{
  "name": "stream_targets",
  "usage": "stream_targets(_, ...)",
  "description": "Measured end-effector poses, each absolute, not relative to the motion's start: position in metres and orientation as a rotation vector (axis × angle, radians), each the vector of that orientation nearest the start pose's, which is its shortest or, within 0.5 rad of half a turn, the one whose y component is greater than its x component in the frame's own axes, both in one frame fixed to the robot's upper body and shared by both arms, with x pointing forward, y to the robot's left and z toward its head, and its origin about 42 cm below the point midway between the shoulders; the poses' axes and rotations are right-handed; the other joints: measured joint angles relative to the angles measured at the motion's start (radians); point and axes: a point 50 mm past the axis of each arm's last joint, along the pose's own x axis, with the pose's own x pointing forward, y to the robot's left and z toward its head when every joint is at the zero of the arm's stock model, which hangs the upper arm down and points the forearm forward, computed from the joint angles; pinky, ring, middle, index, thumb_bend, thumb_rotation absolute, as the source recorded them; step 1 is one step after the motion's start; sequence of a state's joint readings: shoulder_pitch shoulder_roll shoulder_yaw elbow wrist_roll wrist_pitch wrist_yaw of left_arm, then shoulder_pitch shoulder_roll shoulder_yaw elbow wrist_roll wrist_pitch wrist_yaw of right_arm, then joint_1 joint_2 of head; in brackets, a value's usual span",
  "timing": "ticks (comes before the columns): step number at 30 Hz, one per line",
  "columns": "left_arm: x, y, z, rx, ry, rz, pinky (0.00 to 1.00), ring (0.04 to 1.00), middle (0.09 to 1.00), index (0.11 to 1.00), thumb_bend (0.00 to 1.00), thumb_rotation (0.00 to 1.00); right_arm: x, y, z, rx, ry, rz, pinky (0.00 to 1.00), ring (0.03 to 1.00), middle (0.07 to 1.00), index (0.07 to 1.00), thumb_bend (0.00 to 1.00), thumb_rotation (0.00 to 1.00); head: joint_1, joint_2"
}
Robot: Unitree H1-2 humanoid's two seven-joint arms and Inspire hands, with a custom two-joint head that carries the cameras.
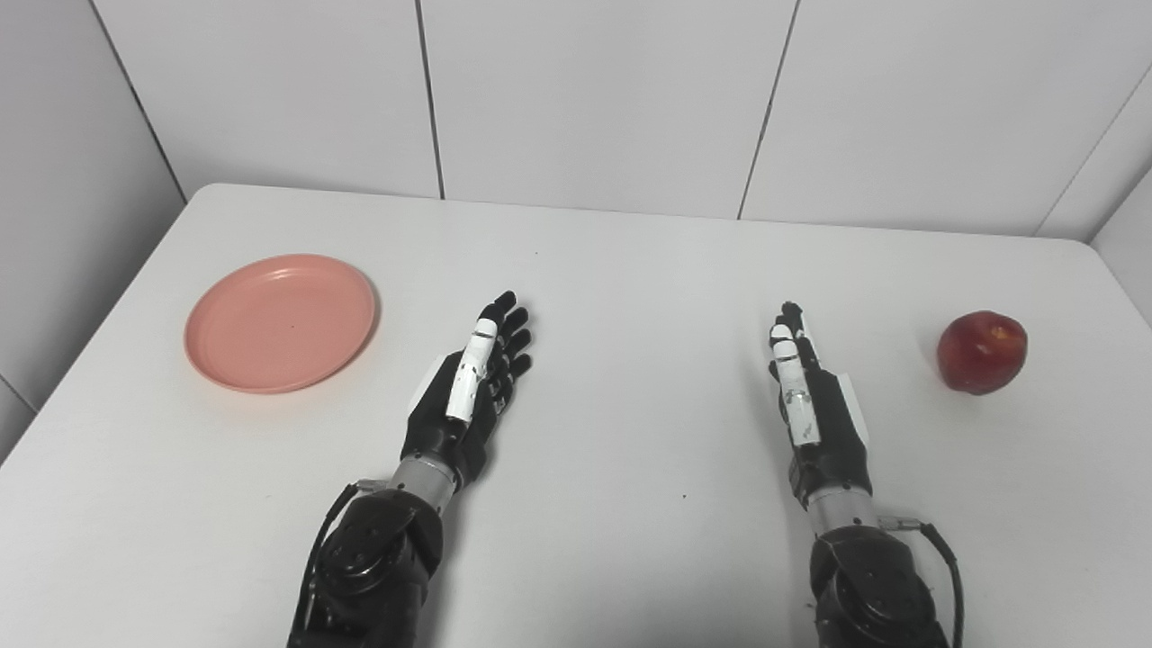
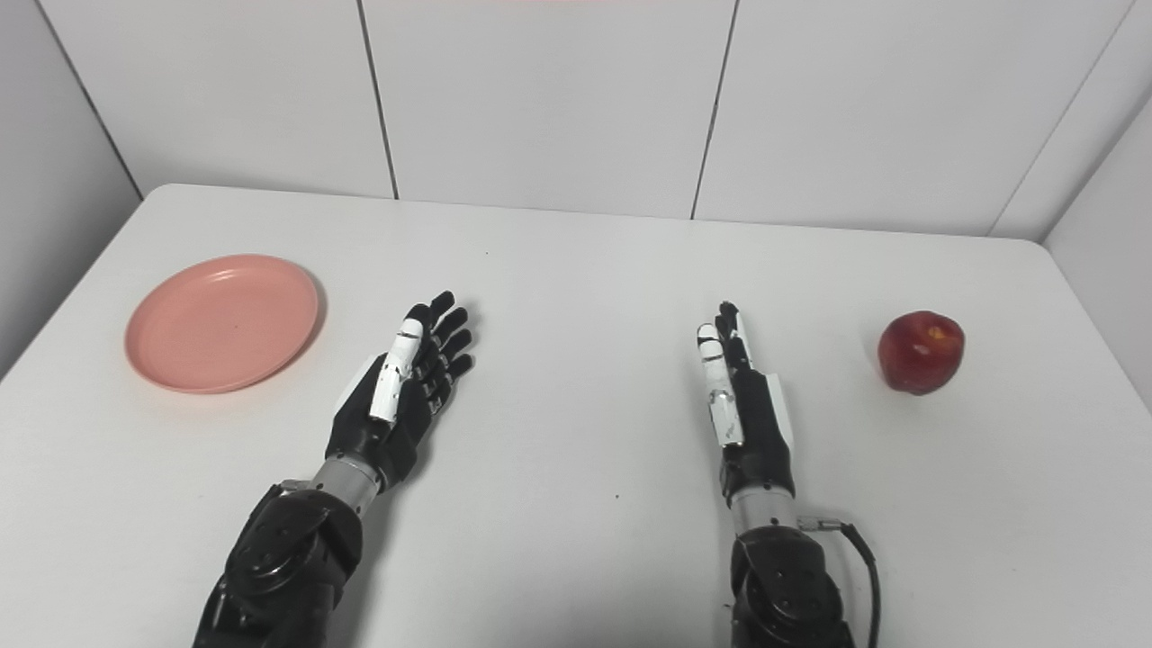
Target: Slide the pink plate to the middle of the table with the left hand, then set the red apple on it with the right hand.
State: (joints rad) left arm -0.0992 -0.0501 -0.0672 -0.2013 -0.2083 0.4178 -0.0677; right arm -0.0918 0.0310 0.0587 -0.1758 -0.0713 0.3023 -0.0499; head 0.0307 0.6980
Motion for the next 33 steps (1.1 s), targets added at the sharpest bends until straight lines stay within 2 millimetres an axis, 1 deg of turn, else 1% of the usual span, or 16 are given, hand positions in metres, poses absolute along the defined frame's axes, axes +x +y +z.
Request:
stream_targets(5, 0.3064, 0.1587, 0.1528, -0.235, 0.12, -0.24, 1.0, 0.998, 1.0, 0.992, 0.39, 1.0, 0.3087, -0.1803, 0.1453, -0.047, 0.048, 0.016, 1.0, 0.985, 0.996, 0.994, 0.17, 1.0, 0.0, 0.003)
stream_targets(33, 0.3063, 0.1581, 0.1528, -0.235, 0.12, -0.243, 1.0, 0.996, 1.0, 0.99, 0.4, 1.0, 0.3088, -0.1815, 0.1456, -0.048, 0.044, 0.014, 1.0, 0.988, 0.999, 0.994, 0.17, 1.0, 0.003, 0.005)
